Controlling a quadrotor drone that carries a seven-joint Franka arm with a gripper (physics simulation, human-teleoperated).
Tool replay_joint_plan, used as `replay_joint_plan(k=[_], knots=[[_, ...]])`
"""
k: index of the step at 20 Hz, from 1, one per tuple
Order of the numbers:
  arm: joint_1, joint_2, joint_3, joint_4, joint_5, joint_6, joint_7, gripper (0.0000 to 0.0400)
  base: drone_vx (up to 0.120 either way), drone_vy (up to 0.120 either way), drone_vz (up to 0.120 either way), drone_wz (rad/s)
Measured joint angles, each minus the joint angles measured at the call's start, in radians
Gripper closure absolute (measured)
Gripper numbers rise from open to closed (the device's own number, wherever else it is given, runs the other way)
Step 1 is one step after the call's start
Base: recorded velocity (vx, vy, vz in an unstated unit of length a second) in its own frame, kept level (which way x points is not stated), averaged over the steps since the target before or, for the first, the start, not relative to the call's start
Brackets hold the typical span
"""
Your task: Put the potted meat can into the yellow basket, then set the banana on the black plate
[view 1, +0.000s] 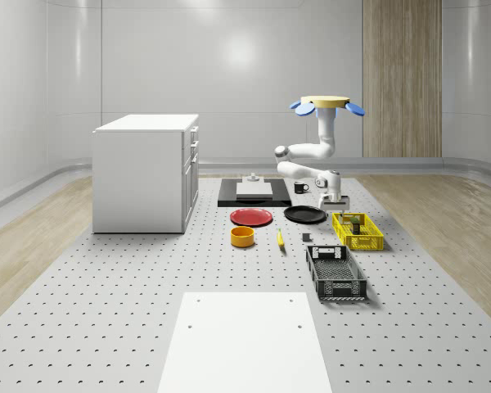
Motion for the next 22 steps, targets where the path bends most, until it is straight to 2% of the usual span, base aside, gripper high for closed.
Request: replay_joint_plan(k=[7, 17, 22], knots=[[0.002, 0.003, -0.001, 0.0, -0.002, -0.003, -0.002, 0.0, 0.0, -0.12, 0.0, 0.0], [0.005, 0.008, -0.002, -0.001, -0.004, -0.007, -0.004, 0.0, 0.0, -0.12, -0.076, 0.0], [0.006, 0.01, -0.002, -0.001, -0.005, -0.009, -0.005, 0.0, 0.0, -0.12, 0.0, 0.0]])
